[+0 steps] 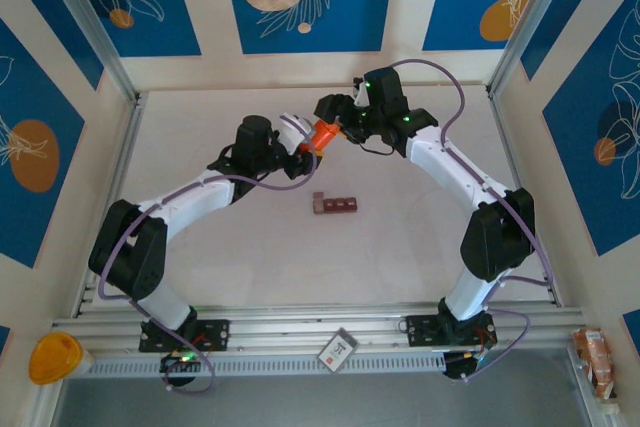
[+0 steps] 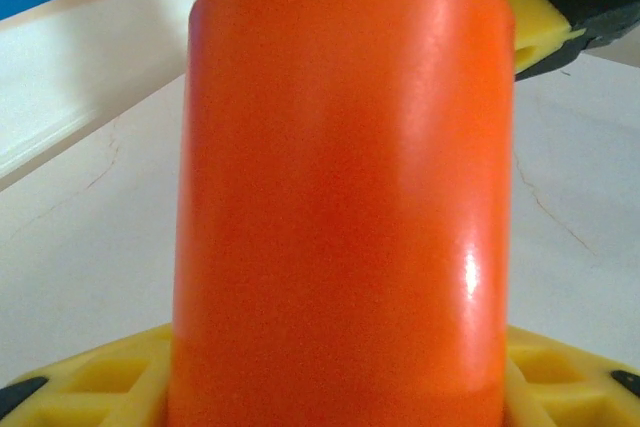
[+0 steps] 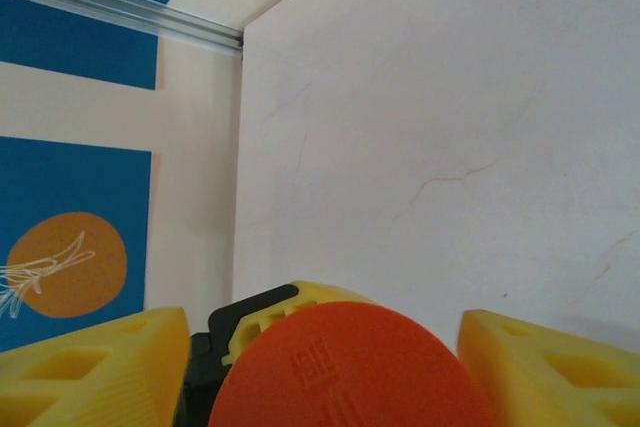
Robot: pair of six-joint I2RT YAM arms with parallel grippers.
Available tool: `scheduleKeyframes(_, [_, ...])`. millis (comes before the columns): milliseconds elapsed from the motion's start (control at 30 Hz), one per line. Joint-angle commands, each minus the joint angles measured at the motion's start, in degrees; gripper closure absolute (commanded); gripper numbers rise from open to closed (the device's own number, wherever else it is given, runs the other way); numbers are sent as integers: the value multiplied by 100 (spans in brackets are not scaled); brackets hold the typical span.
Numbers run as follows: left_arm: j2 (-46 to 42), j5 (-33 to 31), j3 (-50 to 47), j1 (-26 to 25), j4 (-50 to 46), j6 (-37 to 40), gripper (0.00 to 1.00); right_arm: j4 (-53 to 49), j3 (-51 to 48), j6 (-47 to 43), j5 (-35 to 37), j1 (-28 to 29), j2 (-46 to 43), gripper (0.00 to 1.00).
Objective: Sort the pills into containers
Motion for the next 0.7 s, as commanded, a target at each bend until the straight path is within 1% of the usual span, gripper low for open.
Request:
scheduleKeyframes(0, [-100, 28, 44, -71, 168, 59, 100, 24, -40, 20, 96, 28, -133, 40])
scheduleKeyframes(133, [-126, 45, 30, -63, 232, -29, 100, 71, -113, -12, -46, 28, -132, 51])
scheduleKeyframes(233, [-160, 116, 27, -67, 262, -89, 100, 253, -203, -170, -221, 15, -154, 54])
scheduleKeyframes(400, [-227, 581, 53, -70, 333, -303, 100, 677, -279, -1070, -867, -138, -151, 55])
scheduleKeyframes(533, [-231, 1286, 183, -46, 335, -710, 100, 1583, -575, -1960, -2143, -253, -236, 53])
scheduleKeyframes(600, [-249, 1578, 237, -41, 334, -917, 100, 1694, -592, -2164, -2437, -285, -256, 51])
scheduleKeyframes(667, [-281, 1664, 213, -50, 429, -1092, 100, 1650, -527, -2103, -2532, -343, -214, 50])
